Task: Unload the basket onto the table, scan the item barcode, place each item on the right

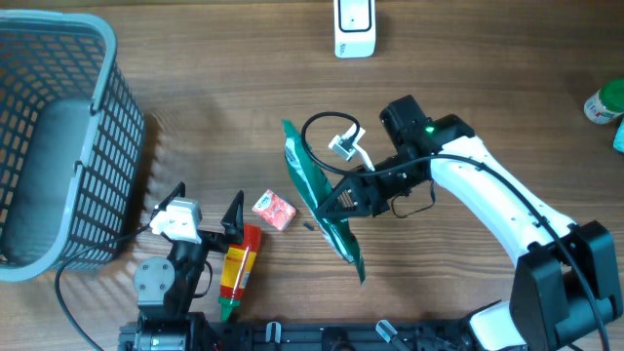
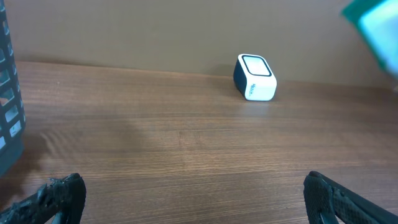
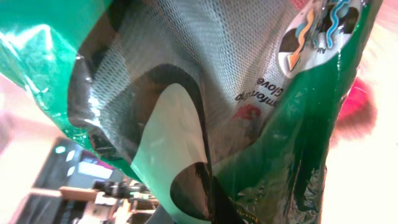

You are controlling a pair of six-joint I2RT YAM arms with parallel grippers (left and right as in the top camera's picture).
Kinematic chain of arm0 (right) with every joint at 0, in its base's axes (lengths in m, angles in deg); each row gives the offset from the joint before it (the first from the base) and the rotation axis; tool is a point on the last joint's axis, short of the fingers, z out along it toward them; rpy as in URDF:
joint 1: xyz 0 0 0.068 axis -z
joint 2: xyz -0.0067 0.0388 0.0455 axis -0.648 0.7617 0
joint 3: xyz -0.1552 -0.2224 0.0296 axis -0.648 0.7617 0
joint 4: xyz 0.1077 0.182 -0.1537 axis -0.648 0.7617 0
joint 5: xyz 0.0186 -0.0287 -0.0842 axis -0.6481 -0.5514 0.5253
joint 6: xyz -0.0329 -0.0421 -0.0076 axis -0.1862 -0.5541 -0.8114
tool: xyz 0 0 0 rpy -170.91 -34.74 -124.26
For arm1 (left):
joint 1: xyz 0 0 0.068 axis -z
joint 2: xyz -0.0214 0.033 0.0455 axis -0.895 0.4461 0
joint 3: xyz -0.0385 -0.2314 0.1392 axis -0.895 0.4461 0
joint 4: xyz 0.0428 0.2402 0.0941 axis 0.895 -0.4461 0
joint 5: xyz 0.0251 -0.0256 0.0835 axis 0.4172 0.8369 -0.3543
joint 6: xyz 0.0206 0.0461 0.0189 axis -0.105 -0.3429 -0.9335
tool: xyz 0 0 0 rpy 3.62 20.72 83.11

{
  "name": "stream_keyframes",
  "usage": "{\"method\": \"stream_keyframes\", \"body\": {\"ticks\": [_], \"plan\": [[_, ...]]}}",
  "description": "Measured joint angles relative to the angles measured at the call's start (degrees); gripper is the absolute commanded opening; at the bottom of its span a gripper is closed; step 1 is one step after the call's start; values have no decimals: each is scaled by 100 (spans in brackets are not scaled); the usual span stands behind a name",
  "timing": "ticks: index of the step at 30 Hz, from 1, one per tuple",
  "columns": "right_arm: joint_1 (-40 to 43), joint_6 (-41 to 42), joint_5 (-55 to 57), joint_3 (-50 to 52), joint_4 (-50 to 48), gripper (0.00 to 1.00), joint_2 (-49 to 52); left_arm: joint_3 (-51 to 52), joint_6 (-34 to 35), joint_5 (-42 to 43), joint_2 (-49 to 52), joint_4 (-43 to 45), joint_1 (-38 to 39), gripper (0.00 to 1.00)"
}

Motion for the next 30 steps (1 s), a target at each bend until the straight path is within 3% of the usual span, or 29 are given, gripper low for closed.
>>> {"method": "stream_keyframes", "body": {"ticks": [4, 12, 22, 25, 29, 30], "plan": [[-31, 48, -439, 7, -289, 4, 0, 0, 0, 0, 0, 0, 0, 100], [-306, -114, 254, 562, -619, 4, 2, 2, 0, 0, 0, 0, 0, 100], [-369, 136, -748, 1386, -2072, 4, 7, 0, 0, 0, 0, 0, 0, 100], [-369, 940, -844, 1403, -3014, 4, 7, 0, 0, 0, 0, 0, 0, 100], [-369, 3106, -846, 1436, -5084, 4, 15, 2, 0, 0, 0, 0, 0, 100], [-369, 4052, -844, 1436, -5759, 4, 17, 0, 0, 0, 0, -2, 0, 100]]}}
